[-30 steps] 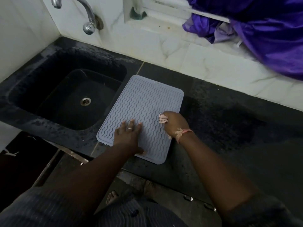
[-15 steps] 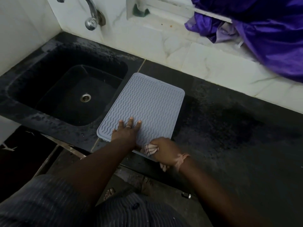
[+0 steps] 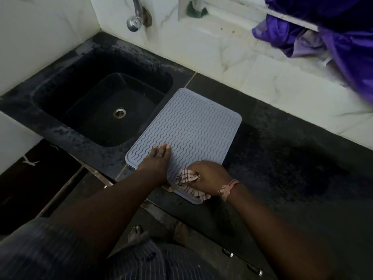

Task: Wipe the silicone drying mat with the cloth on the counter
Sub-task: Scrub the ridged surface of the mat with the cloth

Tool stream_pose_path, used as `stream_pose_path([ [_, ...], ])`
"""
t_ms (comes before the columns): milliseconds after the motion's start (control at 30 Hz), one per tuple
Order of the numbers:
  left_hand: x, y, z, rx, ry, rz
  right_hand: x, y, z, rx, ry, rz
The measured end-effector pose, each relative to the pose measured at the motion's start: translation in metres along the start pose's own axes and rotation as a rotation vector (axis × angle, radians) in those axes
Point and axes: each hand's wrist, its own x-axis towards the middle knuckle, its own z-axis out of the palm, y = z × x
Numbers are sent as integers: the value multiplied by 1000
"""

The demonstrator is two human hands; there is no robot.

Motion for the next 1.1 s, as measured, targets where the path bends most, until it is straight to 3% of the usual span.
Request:
stream_pose_path([
  [133,0,3,-1,3,-5,-3,16,17,-17,-22,-48,3],
  [300,0,2,0,-13,-12,-15,50,61,-57,42,163,110],
  [467,1,1,1,-43,1,-26,82,86,-77,-84,305,322],
  [567,0,1,1,-61,24,-42,71,62,-80,148,222,217],
  [633,-3,2,0,-52,46,-51,53,28,-63,263,44,78],
  [733,-5,1,-2,-38,57,-50,35,-18,-15,153,-127,-91],
  [900,-7,-1,-3,-24,46,-40,50,-20,-12,141,-112,-93],
  [1000,-7,2,-5,-26,23,-42,67,9,-36,203,-53,49],
  [1100,-6,3,-6,-32,-4,-45,93,44,-64,212,108,228],
])
